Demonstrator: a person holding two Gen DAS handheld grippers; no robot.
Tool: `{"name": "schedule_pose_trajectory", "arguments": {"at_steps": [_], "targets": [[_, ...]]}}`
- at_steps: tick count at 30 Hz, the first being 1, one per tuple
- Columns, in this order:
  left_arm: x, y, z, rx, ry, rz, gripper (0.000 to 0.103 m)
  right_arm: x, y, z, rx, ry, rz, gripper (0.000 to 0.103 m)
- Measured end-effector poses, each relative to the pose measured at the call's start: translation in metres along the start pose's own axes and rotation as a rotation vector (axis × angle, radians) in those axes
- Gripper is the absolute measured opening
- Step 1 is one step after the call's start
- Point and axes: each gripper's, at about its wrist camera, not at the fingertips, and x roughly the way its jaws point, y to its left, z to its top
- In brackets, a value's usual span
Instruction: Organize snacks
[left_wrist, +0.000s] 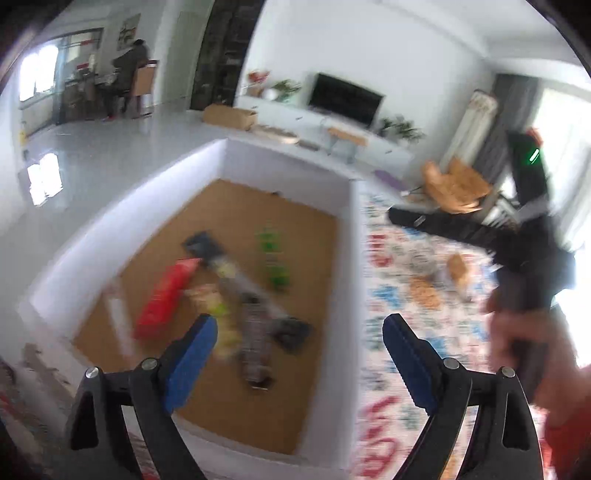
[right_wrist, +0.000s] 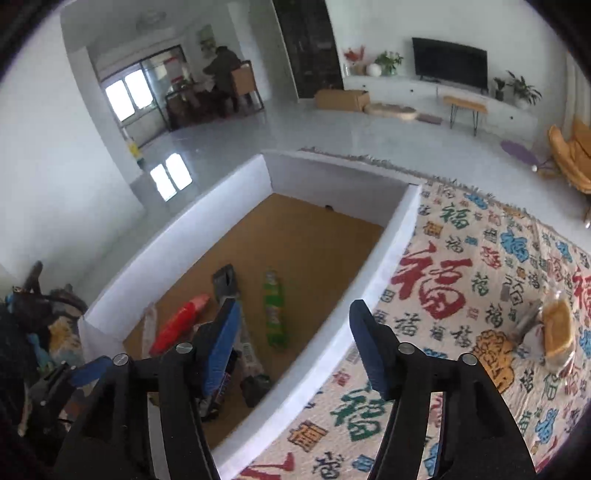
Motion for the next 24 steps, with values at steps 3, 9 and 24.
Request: {"name": "schedule_pose_trajectory", "arguments": {"at_steps": [3,9,24], "targets": [[-0.005,-0.057,-0.025,0.064,-0.011,-0.128,0.102,-0.04,-0.047,-0.043,-0.012,-0.086,-0.13,0.069],[0.056,-0.15,-0.078,0.245,0.185,-0.267,0.103,-0.082,-0.181,-0.148,0.067,0.039,-0.497,0.074],[0.163,-0.164,-0.121,0.395,0.27,-0.05,0.103,-0.106,-0.246,-0.241,0.33,0.046,-0.592,0.081]]}}
